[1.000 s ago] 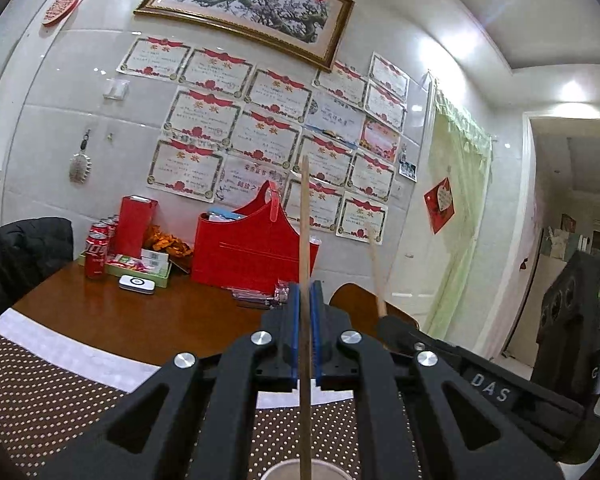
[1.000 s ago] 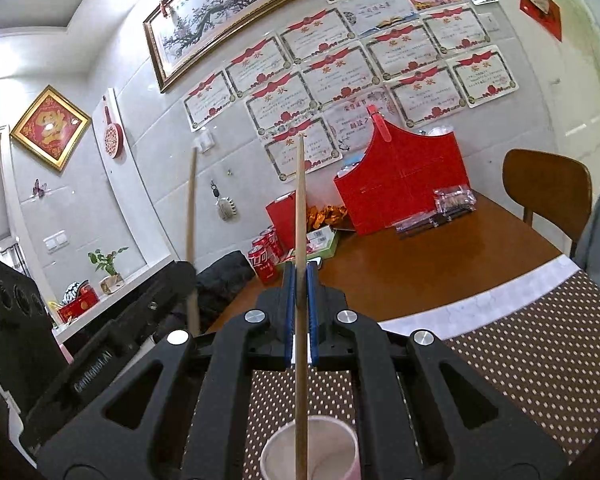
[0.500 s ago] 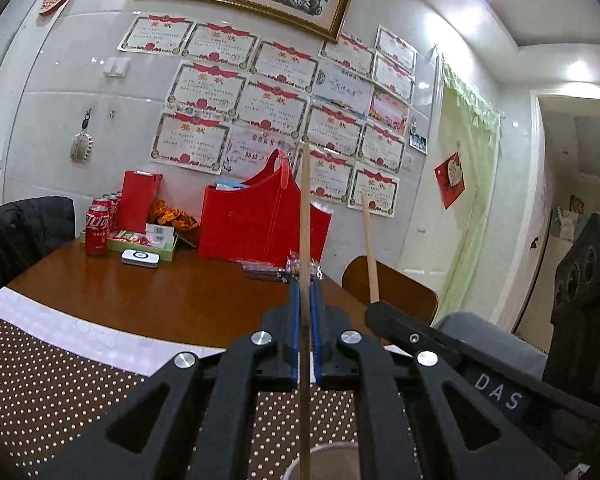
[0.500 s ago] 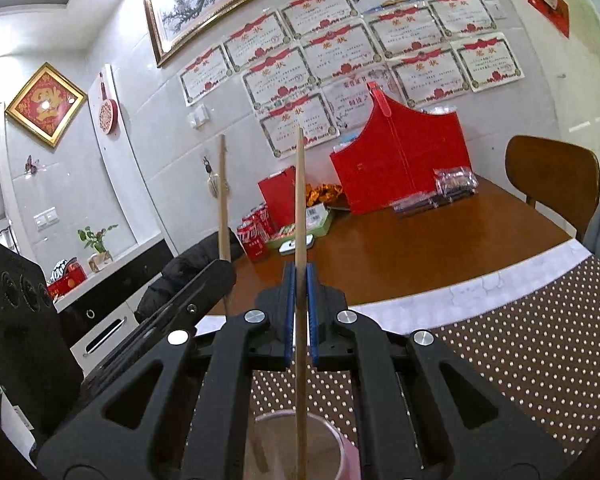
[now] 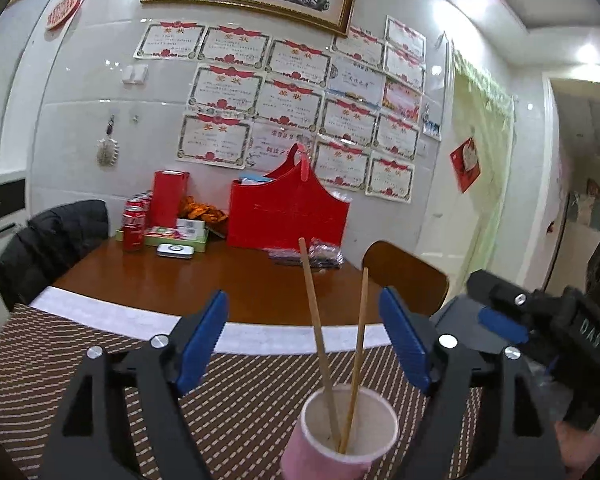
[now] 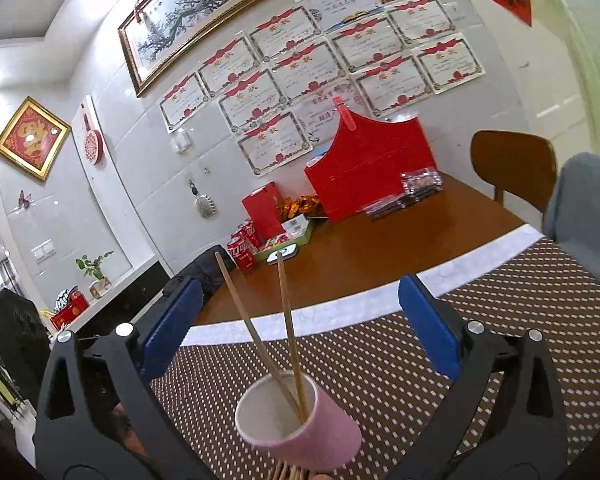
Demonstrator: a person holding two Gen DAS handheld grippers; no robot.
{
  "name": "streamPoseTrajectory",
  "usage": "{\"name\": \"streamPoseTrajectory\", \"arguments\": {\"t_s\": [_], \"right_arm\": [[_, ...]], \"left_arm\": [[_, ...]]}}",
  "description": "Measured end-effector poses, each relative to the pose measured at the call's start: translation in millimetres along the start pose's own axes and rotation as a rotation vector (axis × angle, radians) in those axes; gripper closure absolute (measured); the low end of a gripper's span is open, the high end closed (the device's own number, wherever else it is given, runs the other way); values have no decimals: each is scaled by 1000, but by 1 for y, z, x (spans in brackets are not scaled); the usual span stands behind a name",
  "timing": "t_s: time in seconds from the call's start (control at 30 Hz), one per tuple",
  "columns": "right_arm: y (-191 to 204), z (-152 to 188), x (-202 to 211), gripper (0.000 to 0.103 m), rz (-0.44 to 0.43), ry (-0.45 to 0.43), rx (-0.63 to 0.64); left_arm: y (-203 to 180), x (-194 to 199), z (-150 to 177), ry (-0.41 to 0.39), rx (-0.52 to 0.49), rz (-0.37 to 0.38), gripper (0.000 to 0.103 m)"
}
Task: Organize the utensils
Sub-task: 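Lift the chopstick with the right gripper and drop it into the pink cup, then lower the right gripper back to the chopstick pile and grasp one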
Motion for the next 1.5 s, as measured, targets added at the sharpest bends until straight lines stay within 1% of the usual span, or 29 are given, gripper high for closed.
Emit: {"name": "streamPoseTrajectory", "arguments": {"t_s": [0.13, 0.23, 0.37, 0.53, 0.63, 0.77, 0.87, 0.97, 1.1, 1.13, 1.23, 1.37, 1.5], "right_arm": [[9, 3, 26, 6, 37, 24, 23], [18, 7, 44, 6, 50, 45, 40], [29, 16, 62, 6, 69, 75, 76], [39, 30, 78, 6, 89, 117, 97], [41, 42, 84, 6, 116, 164, 115], [35, 68, 84, 6, 145, 261, 134], [25, 90, 80, 6, 157, 337, 147], [11, 111, 72, 6, 168, 392, 139], [-5, 134, 63, 6, 170, 464, 121], [-8, 138, 63, 6, 176, 475, 123], [-14, 145, 63, 6, 187, 502, 129], [-20, 149, 65, 6, 201, 516, 119], [-25, 153, 65, 6, 211, 533, 118]], "left_arm": [[6, 33, 3, 14, -45, -78, 19], [9, 52, 8, 33, -76, -109, 19], [13, 74, 12, 37, -113, -126, 19], [19, 98, 15, 42, -123, -136, 19], [24, 108, 22, 78, -116, -128, 19], [30, 115, 43, 149, -140, -129, 19], [34, 111, 65, 209, -162, -134, 19], [36, 102, 92, 283, -187, -138, 19], [39, 91, 132, 382, -249, -151, 19], [40, 89, 140, 397, -261, -155, 19], [44, 84, 171, 479, -307, -168, 19], [43, 82, 196, 547, -361, -169, 19], [45, 79, 213, 597, -378, -170, 19]]}}
Point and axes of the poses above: each gripper's, at about its wrist camera, not at the fingertips, and x roughly against the way its jaws point, y to its left, z to its underside, the point moved 9 cm from there along -x, roughly the way its jaws point, and after that the axes turned 9 degrees about -z, right-handed, at the moved point
